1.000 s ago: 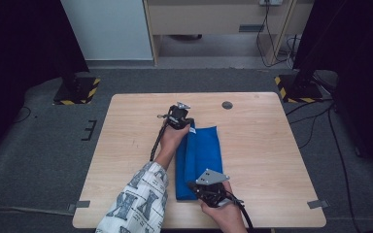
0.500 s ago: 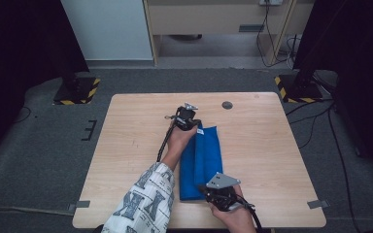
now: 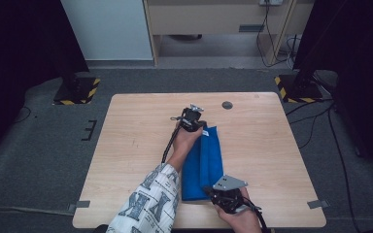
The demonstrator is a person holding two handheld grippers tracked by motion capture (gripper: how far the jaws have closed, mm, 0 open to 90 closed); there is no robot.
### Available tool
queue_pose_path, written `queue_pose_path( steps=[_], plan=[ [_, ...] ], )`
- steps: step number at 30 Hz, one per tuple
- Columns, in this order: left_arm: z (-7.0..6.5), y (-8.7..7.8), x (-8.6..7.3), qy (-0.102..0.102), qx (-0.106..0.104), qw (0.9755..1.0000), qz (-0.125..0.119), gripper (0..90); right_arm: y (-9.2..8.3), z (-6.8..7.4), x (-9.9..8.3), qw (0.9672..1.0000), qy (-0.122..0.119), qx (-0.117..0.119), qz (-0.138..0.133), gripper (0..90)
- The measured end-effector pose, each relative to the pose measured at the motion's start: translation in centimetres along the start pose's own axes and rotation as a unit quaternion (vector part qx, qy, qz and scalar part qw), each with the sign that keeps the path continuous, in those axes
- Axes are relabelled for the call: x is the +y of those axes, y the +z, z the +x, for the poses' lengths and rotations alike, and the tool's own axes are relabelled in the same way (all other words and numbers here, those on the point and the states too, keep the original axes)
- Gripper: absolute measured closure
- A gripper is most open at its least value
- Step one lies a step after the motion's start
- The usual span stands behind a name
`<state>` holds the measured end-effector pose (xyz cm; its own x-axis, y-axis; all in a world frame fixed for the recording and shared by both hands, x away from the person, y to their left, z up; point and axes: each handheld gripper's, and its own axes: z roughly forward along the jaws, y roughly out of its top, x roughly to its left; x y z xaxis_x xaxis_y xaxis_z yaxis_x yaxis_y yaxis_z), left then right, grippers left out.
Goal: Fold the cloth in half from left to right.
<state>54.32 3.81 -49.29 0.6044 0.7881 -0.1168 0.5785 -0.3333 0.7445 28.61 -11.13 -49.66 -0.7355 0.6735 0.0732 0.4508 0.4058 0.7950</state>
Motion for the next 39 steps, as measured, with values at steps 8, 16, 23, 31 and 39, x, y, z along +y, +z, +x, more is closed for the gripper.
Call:
queue_pose_path(
  steps=[8,16,23,31,39],
  plan=[
    [0.0,0.6,-0.1,-0.009,-0.003,0.9999,0.003,88.5,-0.4,-0.9,-0.5,0.9999,0.016,-0.006,0.004,88.5],
    [-0.6,0.7,0.0,-0.007,-0.012,0.9999,0.005,88.4,-0.9,-1.0,-0.7,0.9997,0.022,-0.005,0.005,88.3],
    [-0.8,0.9,0.1,-0.010,-0.013,0.9999,0.003,87.6,-0.9,-1.0,-0.8,0.9997,0.021,-0.001,0.011,84.9],
    [-1.0,0.9,0.2,-0.019,-0.017,0.9995,-0.021,64.1,-1.2,-1.9,-1.4,0.9990,0.035,-0.016,0.025,58.6],
    [-1.1,0.3,0.5,-0.010,-0.022,0.9989,-0.039,43.6,-1.3,-3.0,-1.6,0.9973,0.054,-0.041,0.026,31.4]
  ],
)
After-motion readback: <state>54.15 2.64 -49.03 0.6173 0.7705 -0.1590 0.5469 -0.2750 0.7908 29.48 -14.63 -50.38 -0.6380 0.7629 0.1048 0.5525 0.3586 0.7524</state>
